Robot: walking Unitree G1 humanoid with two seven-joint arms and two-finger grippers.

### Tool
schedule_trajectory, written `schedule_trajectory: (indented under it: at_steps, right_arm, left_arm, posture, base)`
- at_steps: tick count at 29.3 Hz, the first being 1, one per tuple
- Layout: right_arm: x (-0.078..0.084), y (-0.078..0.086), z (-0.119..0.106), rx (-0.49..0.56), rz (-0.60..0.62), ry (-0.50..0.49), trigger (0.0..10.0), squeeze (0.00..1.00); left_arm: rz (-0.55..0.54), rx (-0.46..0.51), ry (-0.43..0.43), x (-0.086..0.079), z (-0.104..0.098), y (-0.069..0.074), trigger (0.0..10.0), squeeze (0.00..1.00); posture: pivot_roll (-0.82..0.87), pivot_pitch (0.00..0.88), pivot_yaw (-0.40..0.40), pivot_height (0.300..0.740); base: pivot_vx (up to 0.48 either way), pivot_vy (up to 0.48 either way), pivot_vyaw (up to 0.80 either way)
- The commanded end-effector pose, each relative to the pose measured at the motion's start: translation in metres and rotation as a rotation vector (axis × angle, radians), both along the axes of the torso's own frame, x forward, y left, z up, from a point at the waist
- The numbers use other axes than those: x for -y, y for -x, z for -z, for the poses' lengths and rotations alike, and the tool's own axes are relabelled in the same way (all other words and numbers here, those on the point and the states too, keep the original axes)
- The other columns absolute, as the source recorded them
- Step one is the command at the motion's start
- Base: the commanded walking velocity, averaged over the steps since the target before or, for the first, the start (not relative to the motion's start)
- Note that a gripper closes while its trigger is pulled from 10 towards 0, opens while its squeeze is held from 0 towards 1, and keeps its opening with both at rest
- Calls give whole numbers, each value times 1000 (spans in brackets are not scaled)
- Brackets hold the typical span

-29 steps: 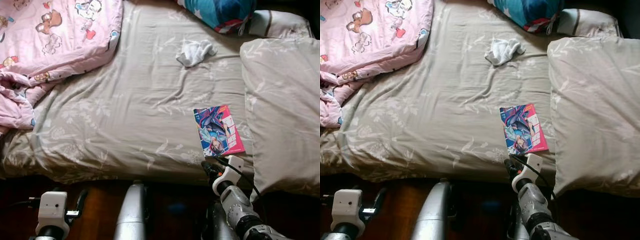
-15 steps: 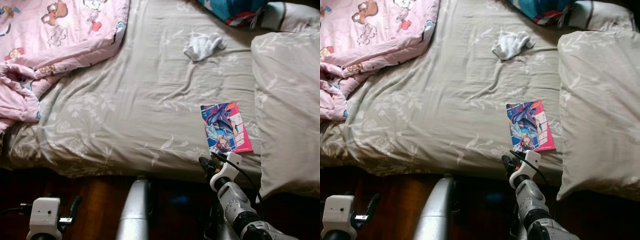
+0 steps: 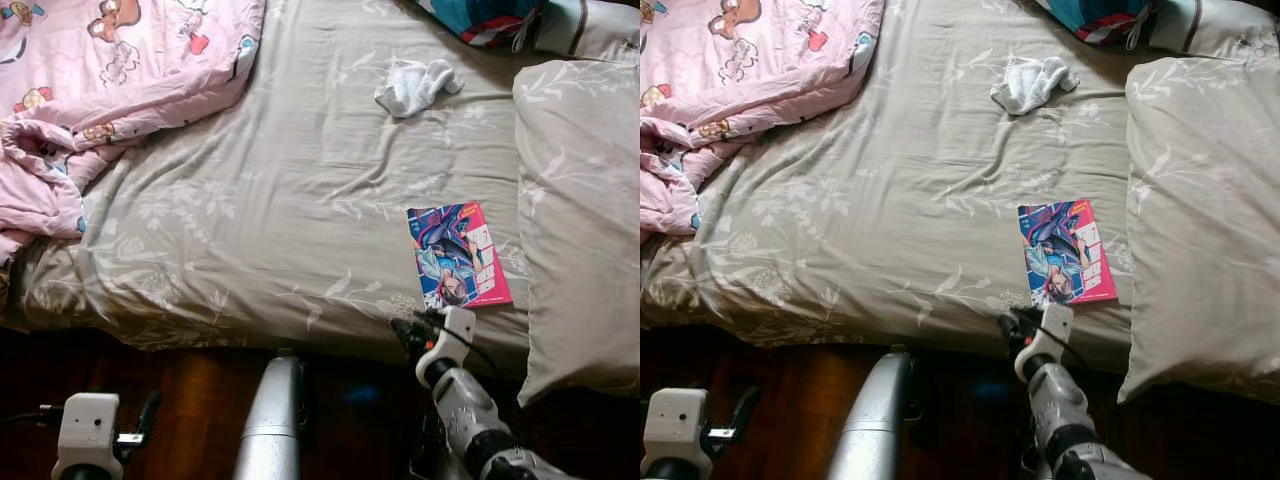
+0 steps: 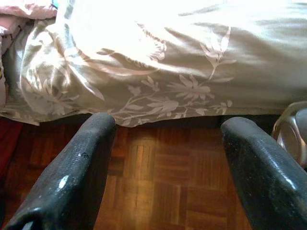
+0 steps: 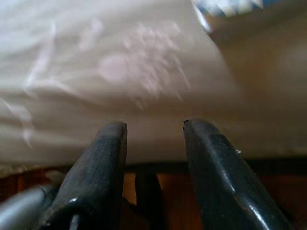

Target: Clean up the room

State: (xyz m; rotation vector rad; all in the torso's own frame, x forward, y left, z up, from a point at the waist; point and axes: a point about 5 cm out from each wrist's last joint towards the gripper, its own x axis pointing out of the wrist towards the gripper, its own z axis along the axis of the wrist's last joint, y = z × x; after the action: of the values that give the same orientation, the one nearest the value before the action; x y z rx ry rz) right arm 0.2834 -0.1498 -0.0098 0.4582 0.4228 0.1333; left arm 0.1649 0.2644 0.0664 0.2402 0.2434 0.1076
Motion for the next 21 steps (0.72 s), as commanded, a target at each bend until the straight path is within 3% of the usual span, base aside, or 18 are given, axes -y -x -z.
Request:
schedule_trajectory:
  at_steps: [1, 7, 11, 17, 21]
  right_arm:
    - [-1, 14, 10, -9, -10, 3, 10000, 0]
    - [10, 16, 6, 61, 80, 61, 10000, 0]
    - [7, 10, 0, 96, 79, 44, 10000, 0]
    - [3, -1, -6, 85, 79, 52, 10000, 0]
    - [8, -5, -8, 63, 141, 60, 10000, 0]
  left_arm:
    - [-28, -61, -1, -5, 11, 9, 10000, 0]
    - [-17, -57, 3, -4, 11, 4, 10000, 0]
    - [-13, -55, 0, -5, 10, 3, 10000, 0]
    - [-13, -55, -3, -7, 11, 2, 10000, 0]
    - [-18, -55, -5, -9, 10, 4, 10000, 0]
  posture:
    - [325, 423, 112, 645]
    - [319, 411, 115, 645]
    - [321, 405, 121, 645]
    - [328, 403, 121, 645]
    - [335, 405, 119, 645]
  base:
    - [0, 0, 0]
    - [0, 0, 0]
    - [0, 0, 0]
    - [0, 0, 0]
    - [0, 0, 0]
